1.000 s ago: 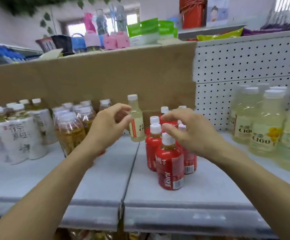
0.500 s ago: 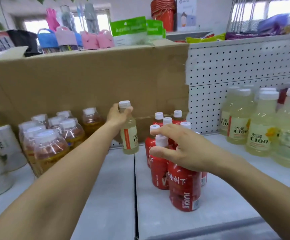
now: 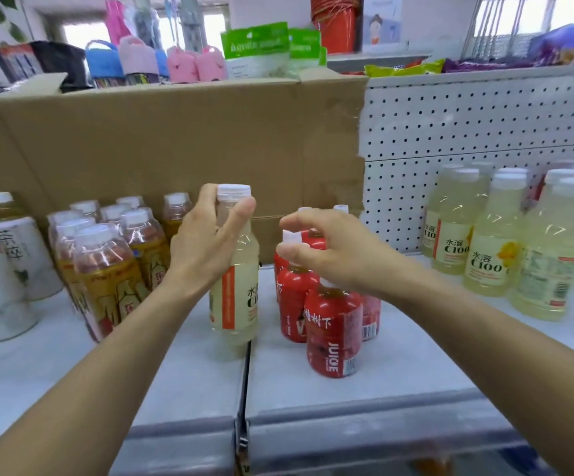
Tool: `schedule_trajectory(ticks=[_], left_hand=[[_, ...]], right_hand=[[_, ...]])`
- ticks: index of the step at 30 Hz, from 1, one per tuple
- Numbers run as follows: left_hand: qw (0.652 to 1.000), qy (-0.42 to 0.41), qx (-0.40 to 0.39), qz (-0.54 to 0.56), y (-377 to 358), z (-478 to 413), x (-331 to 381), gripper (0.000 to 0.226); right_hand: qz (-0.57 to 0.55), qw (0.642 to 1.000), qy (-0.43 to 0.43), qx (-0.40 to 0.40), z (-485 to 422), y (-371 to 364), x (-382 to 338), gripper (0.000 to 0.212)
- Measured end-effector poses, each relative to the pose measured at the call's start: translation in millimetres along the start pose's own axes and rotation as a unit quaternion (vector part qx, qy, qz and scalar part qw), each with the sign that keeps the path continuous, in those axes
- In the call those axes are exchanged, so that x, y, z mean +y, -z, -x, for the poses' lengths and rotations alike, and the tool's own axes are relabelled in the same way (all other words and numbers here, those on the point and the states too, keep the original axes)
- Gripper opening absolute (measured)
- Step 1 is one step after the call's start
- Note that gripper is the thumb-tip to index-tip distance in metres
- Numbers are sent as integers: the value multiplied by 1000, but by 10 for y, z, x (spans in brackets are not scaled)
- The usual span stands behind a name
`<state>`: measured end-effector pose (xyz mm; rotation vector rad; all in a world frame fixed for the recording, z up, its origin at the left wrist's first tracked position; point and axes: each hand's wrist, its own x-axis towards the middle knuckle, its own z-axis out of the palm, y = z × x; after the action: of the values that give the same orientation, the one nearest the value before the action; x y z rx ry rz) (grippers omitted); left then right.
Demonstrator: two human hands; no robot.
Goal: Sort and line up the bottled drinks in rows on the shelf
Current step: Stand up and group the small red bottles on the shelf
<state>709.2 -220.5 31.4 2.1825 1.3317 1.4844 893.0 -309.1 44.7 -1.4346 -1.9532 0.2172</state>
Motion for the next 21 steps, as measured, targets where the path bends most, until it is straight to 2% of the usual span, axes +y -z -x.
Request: schedule_trajectory(ticks=[4, 7, 8, 11, 14, 17, 21], left_hand=[[996, -50, 26, 74, 163, 290, 626, 36], [988, -69, 42, 134, 117, 474, 1075, 30], [984, -71, 43, 159, 57, 537, 1222, 27], [972, -69, 24, 224, -263, 723, 1633, 24], [960, -72, -12, 270, -728, 905, 2021, 26], [943, -61, -69, 320, -1221, 1027, 2339, 41], [943, -52, -143, 297, -1879, 1098, 2581, 57]], right_hand=[[-97, 994, 42, 23, 266, 47, -150, 78], [-174, 984, 37, -2, 571, 155, -121, 88], [-205, 978, 28, -14, 687, 218, -66, 82], [-252, 968, -1, -17, 1045, 510, 199, 45], [-222, 974, -23, 29, 1394, 840, 560, 48], [-175, 980, -57, 75, 1696, 1150, 966, 53], [-138, 974, -112, 142, 1974, 1522, 1536, 54]])
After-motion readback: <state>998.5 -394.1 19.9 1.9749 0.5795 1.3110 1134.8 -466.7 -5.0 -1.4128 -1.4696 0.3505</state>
